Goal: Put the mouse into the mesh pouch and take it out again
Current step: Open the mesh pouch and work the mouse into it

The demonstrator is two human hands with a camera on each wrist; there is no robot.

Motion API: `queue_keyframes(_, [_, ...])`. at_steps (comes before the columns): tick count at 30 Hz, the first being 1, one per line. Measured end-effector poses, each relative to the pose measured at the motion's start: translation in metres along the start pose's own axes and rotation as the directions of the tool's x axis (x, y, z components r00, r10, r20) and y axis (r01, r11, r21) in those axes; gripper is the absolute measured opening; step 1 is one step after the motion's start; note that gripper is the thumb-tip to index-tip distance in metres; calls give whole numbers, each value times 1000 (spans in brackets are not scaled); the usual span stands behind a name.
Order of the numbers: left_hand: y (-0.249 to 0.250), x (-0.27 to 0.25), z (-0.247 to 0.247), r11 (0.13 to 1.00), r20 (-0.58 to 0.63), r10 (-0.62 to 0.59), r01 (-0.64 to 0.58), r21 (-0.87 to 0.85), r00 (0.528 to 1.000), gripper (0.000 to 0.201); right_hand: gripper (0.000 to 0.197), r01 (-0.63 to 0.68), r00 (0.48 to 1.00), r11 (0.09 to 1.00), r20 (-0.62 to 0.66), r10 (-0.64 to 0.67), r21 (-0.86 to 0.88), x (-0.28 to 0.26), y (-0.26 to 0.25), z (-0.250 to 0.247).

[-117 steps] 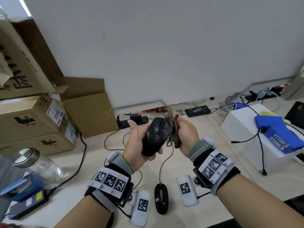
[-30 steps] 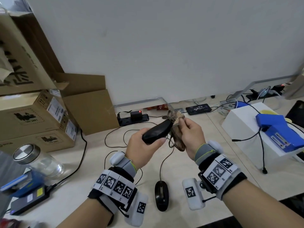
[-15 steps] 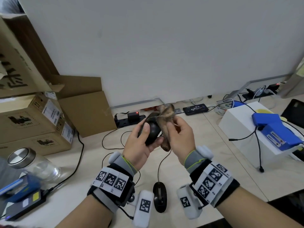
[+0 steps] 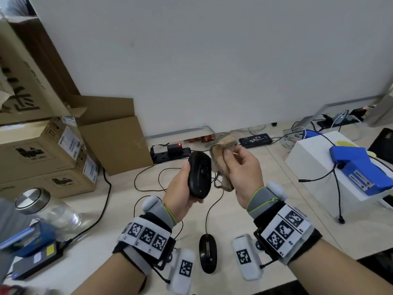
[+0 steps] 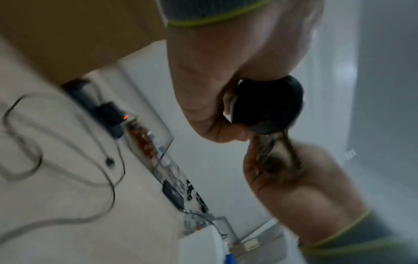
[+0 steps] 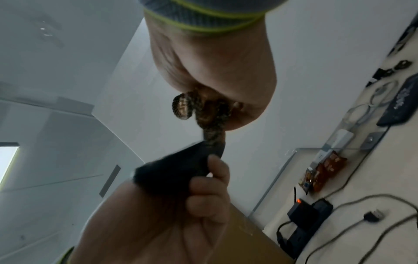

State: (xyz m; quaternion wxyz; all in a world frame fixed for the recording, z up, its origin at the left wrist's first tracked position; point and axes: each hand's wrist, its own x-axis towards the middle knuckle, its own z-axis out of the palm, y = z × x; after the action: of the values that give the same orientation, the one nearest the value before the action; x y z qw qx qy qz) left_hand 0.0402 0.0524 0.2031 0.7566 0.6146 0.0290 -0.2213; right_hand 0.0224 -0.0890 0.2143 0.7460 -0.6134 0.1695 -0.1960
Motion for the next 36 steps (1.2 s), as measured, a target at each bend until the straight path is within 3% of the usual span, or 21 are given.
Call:
queue_keyframes(3, [4, -5, -3, 979, 138, -135, 154, -134, 981, 57, 12, 197, 976, 961, -58, -212, -196, 7, -1, -6])
queue_keyframes(6, [2, -2, 2, 981, 109, -121, 136, -139, 987, 57, 11, 408, 912, 845, 197, -360, -346, -3, 1, -2])
queue_keyframes(9, [-2, 6, 1, 974, 2, -70, 69, -218, 998, 50, 12, 625, 770, 654, 472, -429, -426, -30, 12, 5])
queue_keyframes(12, [-3, 6, -4, 961, 19, -58, 61, -269, 998, 52, 13, 689, 690, 626, 595, -413, -364, -36, 18, 4])
queue_keyframes(14, [-2, 3, -1, 983, 19, -75, 77, -168, 997, 47, 16, 677, 718, 617, 545, -433, -402, -22, 17, -1])
queue_keyframes(16, [-3, 0, 3, 990, 35, -96, 99, -104, 995, 46, 12, 580, 814, 639, 380, -439, -505, -1, 15, -5])
queue_keyframes(18, [-4, -1, 6, 986, 67, -115, 122, -111, 991, 47, 5, 481, 875, 669, 264, -406, -566, 8, 14, -5])
queue_keyframes(19, [-4, 0, 7, 982, 62, -121, 129, -136, 991, 46, 6, 469, 881, 665, 262, -394, -581, 4, 15, -3])
queue_keyframes(21, [-3, 3, 5, 972, 11, -108, 108, -210, 994, 43, 11, 529, 848, 627, 347, -400, -571, -14, 17, 2])
queue_keyframes(24, [-1, 8, -2, 942, 18, -77, 78, -326, 997, 43, 13, 659, 729, 628, 555, -401, -413, -42, 20, 6])
queue_keyframes(26, [-1, 10, -5, 941, 14, -90, 90, -326, 996, 49, 9, 681, 682, 644, 623, -384, -349, -34, 18, 0])
queue_keyframes(27, [0, 9, -5, 945, -3, -112, 106, -308, 994, 49, 9, 672, 692, 644, 618, -372, -365, -25, 16, -4])
queue_keyframes(28, [0, 9, -7, 950, -24, -123, 111, -290, 992, 49, 11, 629, 737, 668, 579, -349, -398, -15, 15, -9])
queue_keyframes(30, [1, 9, -10, 957, -23, -114, 103, -271, 993, 53, 25, 392, 896, 818, 377, -236, -420, 0, 7, -16])
queue_keyframes(32, [1, 11, -12, 959, -23, -104, 94, -267, 994, 57, 25, 102, 984, 963, 166, -61, -248, 8, -7, -17])
queue_keyframes(34, [0, 11, -12, 959, -23, -100, 90, -270, 995, 58, 21, -141, 984, 990, 110, 138, 20, 7, -22, -14])
queue_keyframes(36, [0, 10, -7, 962, -33, -101, 89, -259, 994, 56, 25, -260, 960, 944, 161, 229, 205, 5, -32, -12])
